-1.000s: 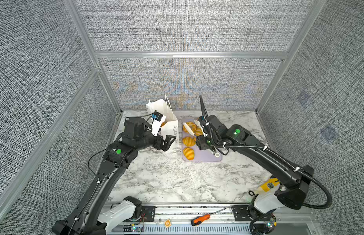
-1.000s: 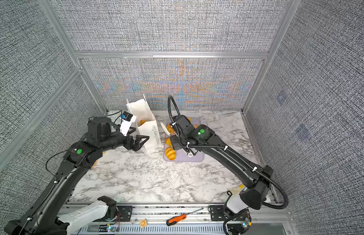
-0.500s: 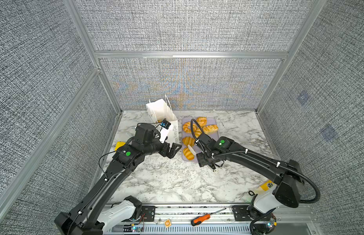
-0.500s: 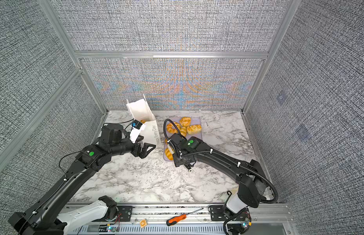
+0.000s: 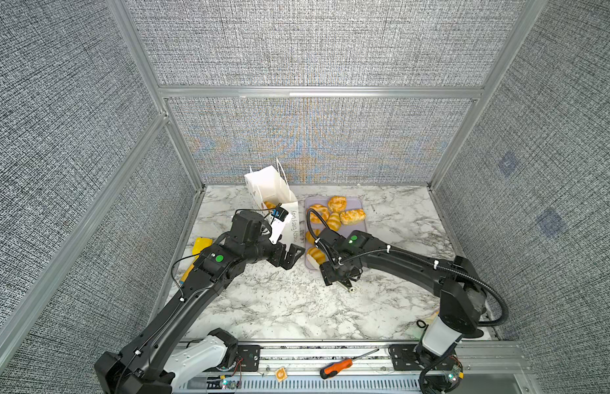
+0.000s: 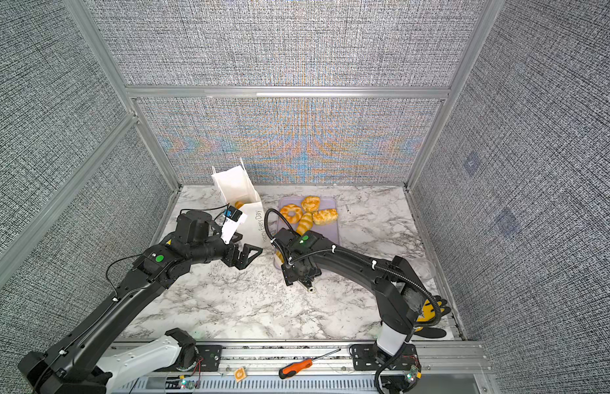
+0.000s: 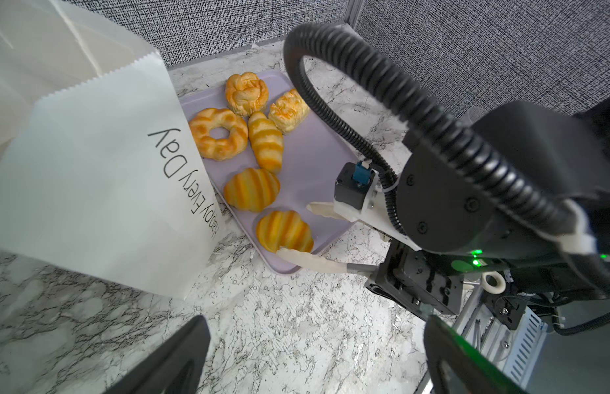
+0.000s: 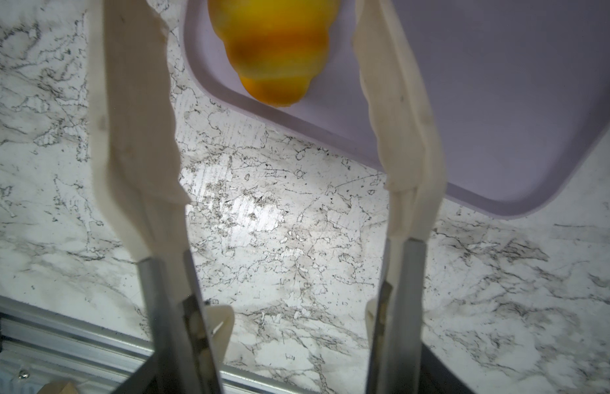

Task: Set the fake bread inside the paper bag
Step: 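Lower the tongs and close them on a striped croissant with right gripper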

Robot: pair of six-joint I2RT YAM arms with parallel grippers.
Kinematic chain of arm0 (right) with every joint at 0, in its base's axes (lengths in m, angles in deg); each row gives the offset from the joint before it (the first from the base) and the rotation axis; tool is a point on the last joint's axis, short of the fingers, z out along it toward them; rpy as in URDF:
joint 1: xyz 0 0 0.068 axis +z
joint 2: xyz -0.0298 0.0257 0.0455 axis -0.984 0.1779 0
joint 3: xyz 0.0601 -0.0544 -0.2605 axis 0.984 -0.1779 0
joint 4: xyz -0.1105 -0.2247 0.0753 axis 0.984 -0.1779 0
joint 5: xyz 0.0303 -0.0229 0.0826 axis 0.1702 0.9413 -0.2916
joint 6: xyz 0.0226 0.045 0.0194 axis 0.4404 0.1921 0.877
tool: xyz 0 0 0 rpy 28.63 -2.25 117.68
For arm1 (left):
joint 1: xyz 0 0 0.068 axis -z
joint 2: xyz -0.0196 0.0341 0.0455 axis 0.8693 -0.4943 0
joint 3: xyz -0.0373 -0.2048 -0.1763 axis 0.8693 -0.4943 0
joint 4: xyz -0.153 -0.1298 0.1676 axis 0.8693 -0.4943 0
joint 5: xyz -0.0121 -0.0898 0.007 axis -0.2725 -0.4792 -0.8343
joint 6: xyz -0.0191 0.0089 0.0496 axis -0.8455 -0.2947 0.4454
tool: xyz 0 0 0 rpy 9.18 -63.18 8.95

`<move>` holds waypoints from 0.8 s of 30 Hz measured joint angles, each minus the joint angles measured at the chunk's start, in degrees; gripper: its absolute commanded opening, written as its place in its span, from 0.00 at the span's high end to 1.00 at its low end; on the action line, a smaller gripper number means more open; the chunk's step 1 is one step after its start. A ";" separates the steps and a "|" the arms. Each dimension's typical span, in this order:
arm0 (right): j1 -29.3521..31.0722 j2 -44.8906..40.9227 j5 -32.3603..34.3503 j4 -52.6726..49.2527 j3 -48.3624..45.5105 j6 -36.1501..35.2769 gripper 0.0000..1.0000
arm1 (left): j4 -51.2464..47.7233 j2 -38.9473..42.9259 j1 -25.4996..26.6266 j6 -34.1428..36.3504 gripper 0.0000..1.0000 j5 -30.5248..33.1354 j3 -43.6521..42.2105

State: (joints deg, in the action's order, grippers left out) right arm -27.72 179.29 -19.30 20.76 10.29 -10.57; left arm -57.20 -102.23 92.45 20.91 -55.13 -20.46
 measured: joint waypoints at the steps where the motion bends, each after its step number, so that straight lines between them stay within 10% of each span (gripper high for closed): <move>1: 0.00 0.52 -0.04 -0.22 0.28 0.00 0.26 | 0.00 -0.07 0.00 0.00 0.01 0.00 0.02; 24: -1.46 9.64 0.37 -5.57 8.02 -1.97 0.26 | -0.52 0.09 0.04 0.94 0.01 1.77 0.31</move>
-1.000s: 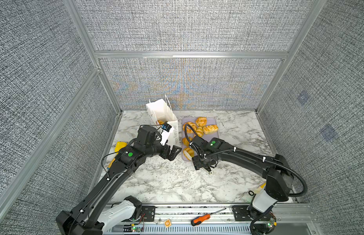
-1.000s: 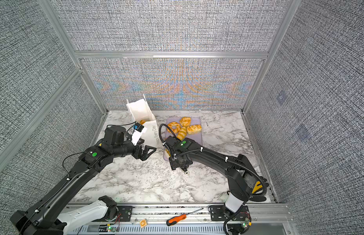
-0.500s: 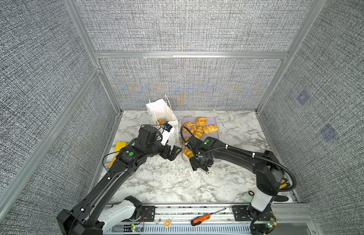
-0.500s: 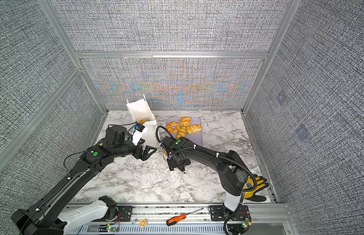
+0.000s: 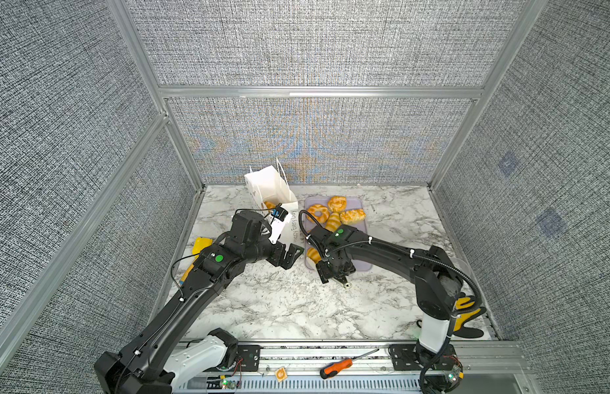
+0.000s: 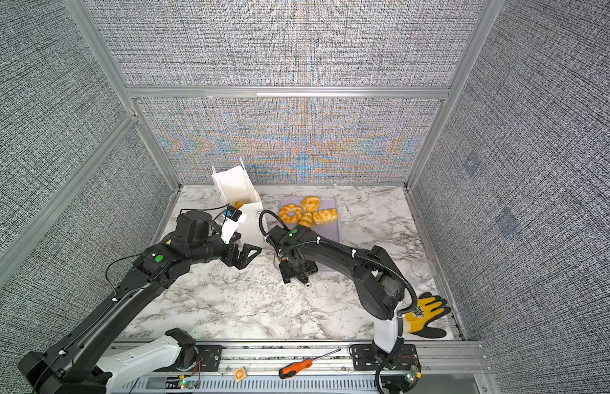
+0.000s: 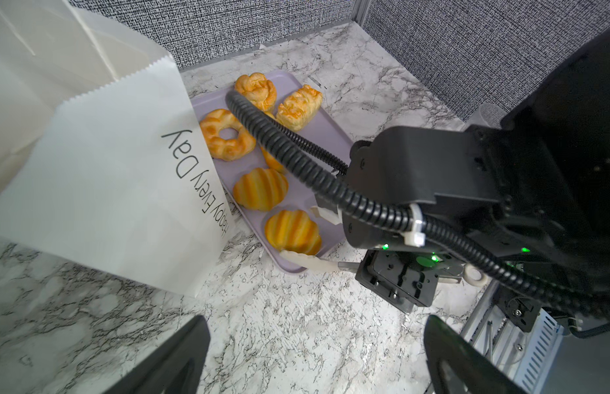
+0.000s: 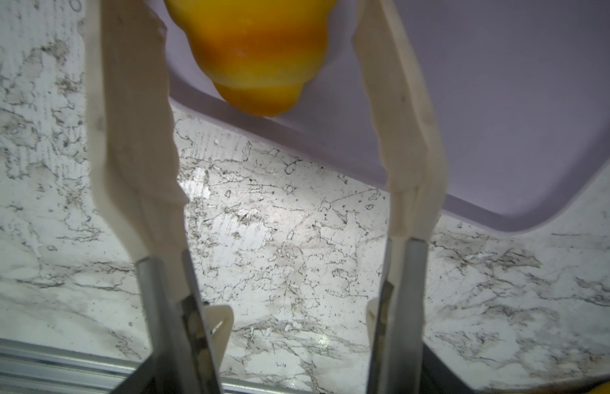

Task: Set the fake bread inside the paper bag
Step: 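Lower the tongs and close them on a striped croissant with right gripper, then lift the striped croissant toward the bag while left gripper rises beside the bag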

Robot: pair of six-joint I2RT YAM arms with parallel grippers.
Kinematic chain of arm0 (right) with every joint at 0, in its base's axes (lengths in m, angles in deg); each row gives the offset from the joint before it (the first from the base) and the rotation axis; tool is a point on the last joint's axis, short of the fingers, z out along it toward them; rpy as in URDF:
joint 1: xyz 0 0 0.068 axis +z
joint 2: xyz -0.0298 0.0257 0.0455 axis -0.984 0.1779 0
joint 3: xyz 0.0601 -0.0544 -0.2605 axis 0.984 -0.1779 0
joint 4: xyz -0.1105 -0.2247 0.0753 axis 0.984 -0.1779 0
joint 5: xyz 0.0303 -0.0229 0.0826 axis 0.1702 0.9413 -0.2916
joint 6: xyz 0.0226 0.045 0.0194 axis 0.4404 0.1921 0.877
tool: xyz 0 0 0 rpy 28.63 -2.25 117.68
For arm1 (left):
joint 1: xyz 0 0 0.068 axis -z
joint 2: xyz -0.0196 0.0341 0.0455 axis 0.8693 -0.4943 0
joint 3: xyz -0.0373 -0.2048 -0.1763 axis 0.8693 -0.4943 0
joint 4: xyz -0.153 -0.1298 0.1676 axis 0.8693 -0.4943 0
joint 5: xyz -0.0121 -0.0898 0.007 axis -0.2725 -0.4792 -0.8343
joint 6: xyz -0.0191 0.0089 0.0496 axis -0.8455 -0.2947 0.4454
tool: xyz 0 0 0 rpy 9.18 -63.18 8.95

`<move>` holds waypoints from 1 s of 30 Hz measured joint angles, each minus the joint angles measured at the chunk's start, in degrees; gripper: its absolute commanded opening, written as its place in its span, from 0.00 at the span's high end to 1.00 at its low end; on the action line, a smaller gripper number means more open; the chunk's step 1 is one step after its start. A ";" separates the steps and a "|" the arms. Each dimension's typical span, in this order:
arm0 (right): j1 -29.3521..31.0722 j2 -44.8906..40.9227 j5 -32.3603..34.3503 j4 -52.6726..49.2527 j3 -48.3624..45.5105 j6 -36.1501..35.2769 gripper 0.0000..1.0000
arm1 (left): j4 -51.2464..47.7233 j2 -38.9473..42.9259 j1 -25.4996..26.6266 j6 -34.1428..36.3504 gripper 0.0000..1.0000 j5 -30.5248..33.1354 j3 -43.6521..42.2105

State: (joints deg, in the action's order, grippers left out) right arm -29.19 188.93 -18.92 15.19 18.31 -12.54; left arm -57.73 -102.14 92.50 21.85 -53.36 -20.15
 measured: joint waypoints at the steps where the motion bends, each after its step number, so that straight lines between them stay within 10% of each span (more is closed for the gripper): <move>1: -0.15 0.48 -0.02 -0.02 0.48 -0.39 0.26 | 0.00 0.00 0.00 0.02 0.01 0.00 0.00; 30: -3.32 -2.49 -2.32 0.50 -2.34 -6.29 0.47 | -1.86 3.10 0.00 -0.72 0.01 0.72 -0.68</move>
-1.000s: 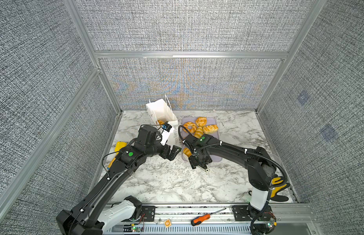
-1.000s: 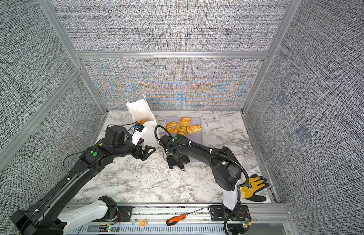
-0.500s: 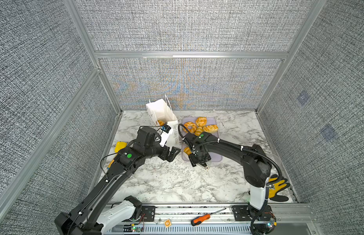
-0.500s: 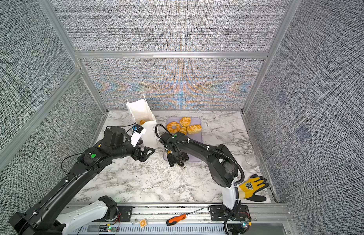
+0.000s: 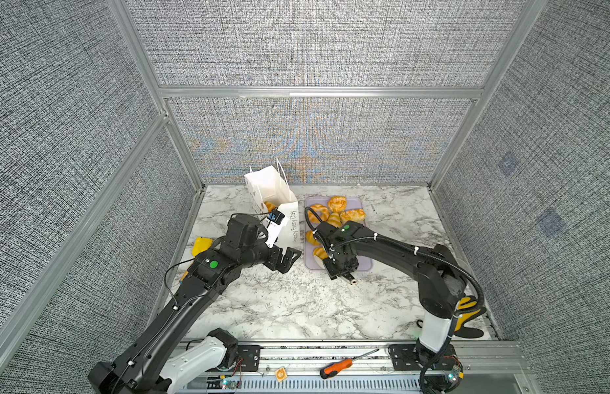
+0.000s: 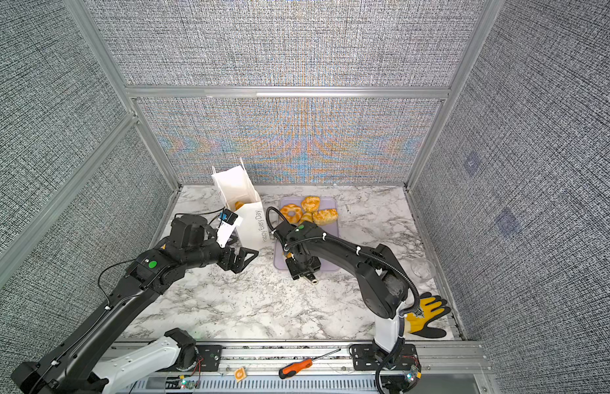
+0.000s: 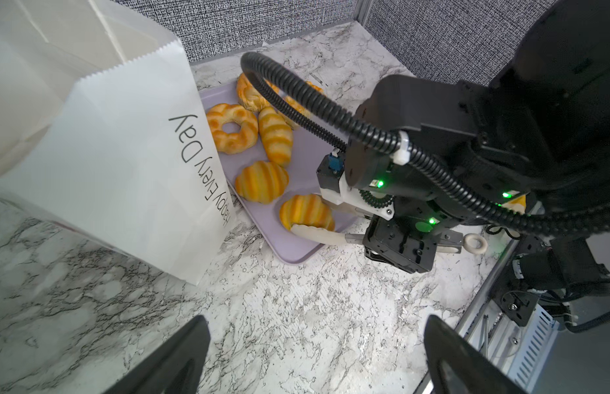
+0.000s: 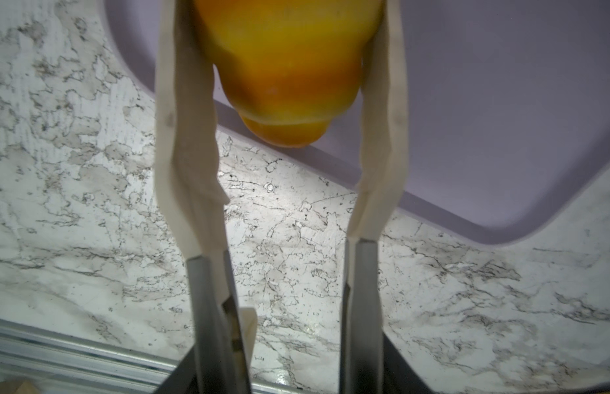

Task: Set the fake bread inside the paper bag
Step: 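Lift the striped croissant toward the bag while left gripper rises beside the bag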

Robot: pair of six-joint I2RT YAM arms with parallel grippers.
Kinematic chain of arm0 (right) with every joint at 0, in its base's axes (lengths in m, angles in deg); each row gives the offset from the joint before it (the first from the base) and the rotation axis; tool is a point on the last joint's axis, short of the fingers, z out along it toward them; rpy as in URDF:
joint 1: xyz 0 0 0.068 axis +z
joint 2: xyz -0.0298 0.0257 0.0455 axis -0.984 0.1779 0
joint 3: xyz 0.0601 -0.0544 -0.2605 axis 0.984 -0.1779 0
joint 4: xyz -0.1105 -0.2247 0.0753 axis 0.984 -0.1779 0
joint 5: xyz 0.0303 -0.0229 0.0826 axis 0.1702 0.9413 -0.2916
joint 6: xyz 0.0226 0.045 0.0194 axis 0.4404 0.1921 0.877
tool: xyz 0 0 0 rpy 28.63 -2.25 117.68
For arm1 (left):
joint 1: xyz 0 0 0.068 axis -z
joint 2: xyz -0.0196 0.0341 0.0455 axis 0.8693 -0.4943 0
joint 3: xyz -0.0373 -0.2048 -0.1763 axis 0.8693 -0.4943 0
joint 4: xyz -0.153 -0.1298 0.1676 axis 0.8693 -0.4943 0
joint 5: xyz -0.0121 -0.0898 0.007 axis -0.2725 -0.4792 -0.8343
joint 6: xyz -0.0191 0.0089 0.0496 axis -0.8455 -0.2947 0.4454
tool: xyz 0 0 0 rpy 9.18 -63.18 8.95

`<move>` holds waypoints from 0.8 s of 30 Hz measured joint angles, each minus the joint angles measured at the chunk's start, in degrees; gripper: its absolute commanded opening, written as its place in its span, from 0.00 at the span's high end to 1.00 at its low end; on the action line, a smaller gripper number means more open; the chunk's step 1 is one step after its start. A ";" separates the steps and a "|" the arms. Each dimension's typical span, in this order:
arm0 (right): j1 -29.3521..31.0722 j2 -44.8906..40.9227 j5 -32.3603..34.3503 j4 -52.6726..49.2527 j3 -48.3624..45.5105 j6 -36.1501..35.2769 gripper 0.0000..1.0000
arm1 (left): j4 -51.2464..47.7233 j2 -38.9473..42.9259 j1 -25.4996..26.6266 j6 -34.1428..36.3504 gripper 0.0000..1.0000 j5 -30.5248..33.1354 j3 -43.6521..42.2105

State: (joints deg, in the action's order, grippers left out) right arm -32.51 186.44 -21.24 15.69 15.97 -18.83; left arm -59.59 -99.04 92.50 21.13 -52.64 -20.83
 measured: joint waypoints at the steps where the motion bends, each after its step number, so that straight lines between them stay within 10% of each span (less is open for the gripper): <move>1: -0.02 -0.72 -0.24 0.37 -0.37 0.00 0.47 | -0.26 0.02 -0.02 0.00 0.01 0.13 0.52; 24: -2.97 -15.04 -6.03 8.66 -3.48 -1.42 0.48 | -4.39 -7.43 -4.24 4.76 0.01 3.54 15.96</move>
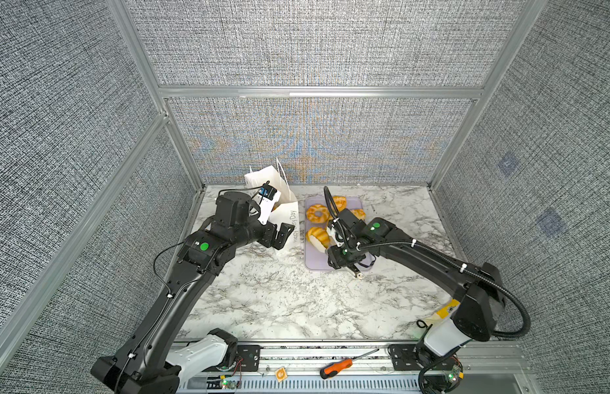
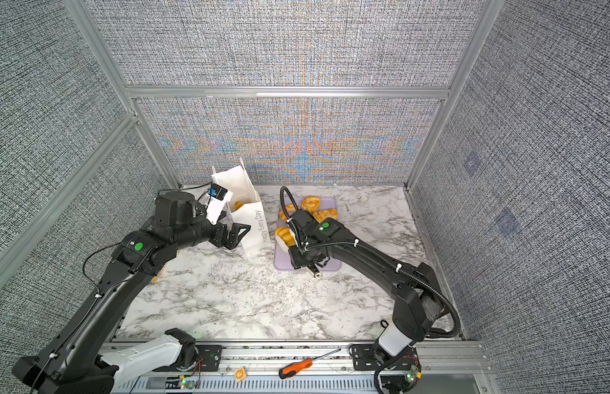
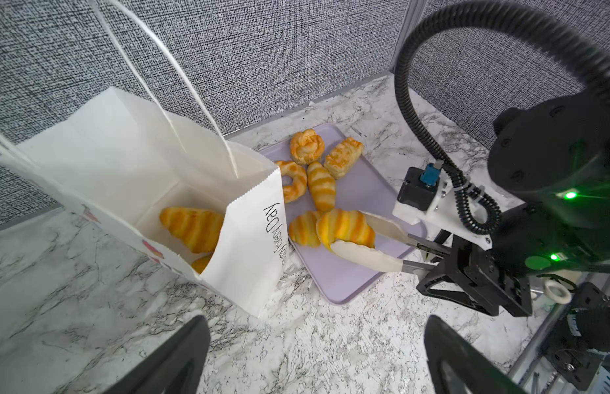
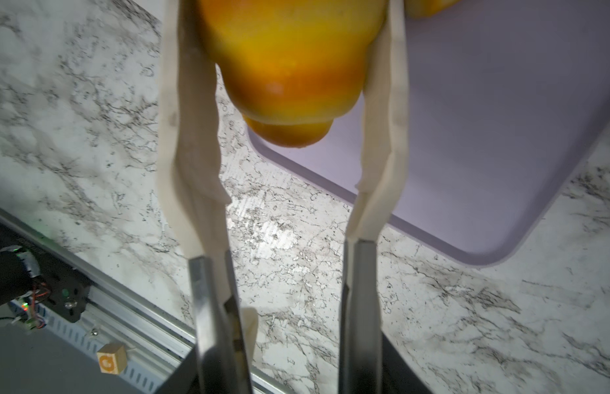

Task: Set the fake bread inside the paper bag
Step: 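Lift the striped croissant toward the bag while left gripper rises beside the bag, then carry the croissant in the tongs over the bag opening with right gripper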

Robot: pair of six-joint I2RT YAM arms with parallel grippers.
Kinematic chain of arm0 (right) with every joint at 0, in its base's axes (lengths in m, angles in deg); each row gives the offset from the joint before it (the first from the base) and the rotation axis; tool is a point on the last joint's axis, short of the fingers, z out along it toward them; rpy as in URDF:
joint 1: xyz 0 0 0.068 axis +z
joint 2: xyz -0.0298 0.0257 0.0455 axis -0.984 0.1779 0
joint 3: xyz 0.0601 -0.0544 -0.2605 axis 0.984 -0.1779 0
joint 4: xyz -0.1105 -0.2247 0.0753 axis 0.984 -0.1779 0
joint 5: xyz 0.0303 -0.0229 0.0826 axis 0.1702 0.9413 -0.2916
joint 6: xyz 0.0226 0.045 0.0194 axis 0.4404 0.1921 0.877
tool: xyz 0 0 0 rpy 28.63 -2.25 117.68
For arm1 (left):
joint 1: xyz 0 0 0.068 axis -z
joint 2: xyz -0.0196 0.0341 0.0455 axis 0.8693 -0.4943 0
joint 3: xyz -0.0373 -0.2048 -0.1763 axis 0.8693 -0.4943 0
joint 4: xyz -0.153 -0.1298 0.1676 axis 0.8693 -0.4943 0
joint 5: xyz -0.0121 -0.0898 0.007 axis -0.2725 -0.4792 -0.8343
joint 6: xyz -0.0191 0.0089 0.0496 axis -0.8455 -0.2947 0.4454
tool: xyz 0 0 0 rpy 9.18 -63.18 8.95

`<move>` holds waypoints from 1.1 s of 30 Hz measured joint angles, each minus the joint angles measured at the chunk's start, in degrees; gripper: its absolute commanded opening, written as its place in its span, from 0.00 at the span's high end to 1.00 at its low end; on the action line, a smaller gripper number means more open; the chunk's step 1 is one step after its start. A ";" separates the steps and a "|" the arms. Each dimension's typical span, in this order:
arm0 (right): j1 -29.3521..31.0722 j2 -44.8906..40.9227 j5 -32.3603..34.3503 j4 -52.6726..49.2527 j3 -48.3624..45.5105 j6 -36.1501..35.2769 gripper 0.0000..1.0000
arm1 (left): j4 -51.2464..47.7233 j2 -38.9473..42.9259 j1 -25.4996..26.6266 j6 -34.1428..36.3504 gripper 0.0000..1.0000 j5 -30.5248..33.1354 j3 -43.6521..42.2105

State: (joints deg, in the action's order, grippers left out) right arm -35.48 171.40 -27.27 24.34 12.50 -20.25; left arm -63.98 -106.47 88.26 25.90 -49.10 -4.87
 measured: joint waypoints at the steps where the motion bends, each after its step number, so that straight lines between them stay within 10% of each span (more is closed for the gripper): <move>1: -0.35 -0.90 -0.85 0.72 -0.22 -0.20 0.48 | -0.17 -0.52 -0.02 0.11 0.01 -0.55 0.42; 33: -2.21 3.26 -10.23 7.08 21.66 -8.57 0.48 | -3.34 -6.78 -5.09 -1.11 0.01 2.54 11.87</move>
State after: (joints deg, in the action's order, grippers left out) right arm -37.69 174.66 -37.50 31.43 34.16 -28.82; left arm -67.32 -113.24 83.16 24.78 -46.56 7.00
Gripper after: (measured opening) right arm 0.525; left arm 0.994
